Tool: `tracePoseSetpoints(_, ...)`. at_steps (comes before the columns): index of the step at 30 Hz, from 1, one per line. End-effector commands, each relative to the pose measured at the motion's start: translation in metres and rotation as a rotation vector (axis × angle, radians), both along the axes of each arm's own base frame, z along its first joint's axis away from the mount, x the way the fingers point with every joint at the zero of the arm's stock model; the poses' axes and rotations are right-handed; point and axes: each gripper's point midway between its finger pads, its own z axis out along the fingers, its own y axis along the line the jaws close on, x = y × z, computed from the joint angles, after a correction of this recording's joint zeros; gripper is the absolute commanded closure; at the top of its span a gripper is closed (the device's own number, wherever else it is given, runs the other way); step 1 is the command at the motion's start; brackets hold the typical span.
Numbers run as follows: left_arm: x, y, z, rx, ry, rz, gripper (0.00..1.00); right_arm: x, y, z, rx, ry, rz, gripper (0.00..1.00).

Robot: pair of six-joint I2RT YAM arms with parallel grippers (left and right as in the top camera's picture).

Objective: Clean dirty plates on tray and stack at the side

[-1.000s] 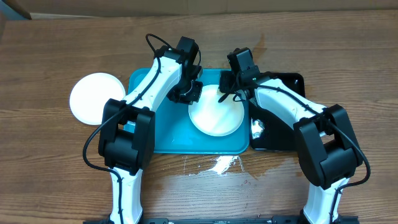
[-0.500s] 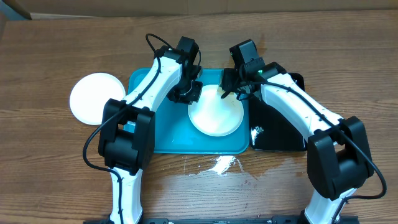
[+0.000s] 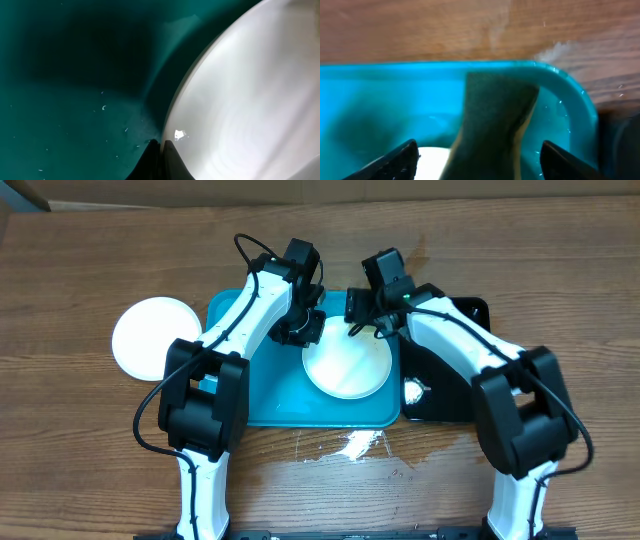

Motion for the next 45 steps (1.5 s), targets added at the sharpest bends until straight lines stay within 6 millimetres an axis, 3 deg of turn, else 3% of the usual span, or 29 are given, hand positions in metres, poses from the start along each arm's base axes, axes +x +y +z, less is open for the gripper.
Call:
tracePoseSetpoints(1,0.002,0.004,-0.005,0.014,-0.003,-0.005,0.96,0.007,0.004,0.001,-0.008,-0.019,0.001,0.38)
tracePoseSetpoints(5,0.002,0.004,-0.005,0.015,-0.003,-0.005,0.96,0.004,0.005,-0.001,-0.012,-0.012,0.006,0.6)
tracePoseSetpoints(9,0.002,0.004,-0.005,0.015,-0.003,-0.005,0.96,0.003,0.005,-0.001,-0.013,-0.01,0.006,0.76)
tracePoseSetpoints(12,0.002,0.004,-0.005,0.015,-0.003,-0.005,0.96,0.009,0.008,0.019,0.003,-0.043,0.006,0.85)
tracePoseSetpoints(16,0.003,0.006,-0.005,0.024,-0.007,-0.004,0.96,0.006,0.009,0.066,0.028,-0.077,0.011,0.87)
tracePoseSetpoints(21,0.004,0.009,-0.006,0.039,-0.012,-0.004,0.96,-0.03,0.013,0.113,0.111,-0.03,0.071,0.92)
tracePoseSetpoints(22,0.004,0.008,-0.005,0.039,-0.013,-0.004,0.96,-0.037,0.01,0.116,0.107,-0.015,0.071,0.96)
tracePoseSetpoints(25,0.005,0.008,-0.005,0.038,-0.016,-0.003,0.96,-0.054,0.005,0.113,0.093,0.051,0.077,0.96)
tracePoseSetpoints(29,0.005,0.008,-0.005,0.037,-0.016,-0.003,0.96,-0.077,0.013,0.1,0.097,0.135,0.117,0.96)
tracePoseSetpoints(36,-0.004,0.01,-0.005,0.042,0.02,0.005,0.96,-0.084,0.016,0.096,0.092,0.155,0.127,0.96)
tracePoseSetpoints(40,-0.003,0.01,-0.003,0.042,0.023,0.027,0.96,-0.08,0.013,0.111,0.15,0.148,0.126,0.96)
tracePoseSetpoints(45,0.005,0.01,0.012,0.052,-0.003,0.032,0.96,-0.073,-0.014,0.134,0.206,0.127,0.071,0.96)
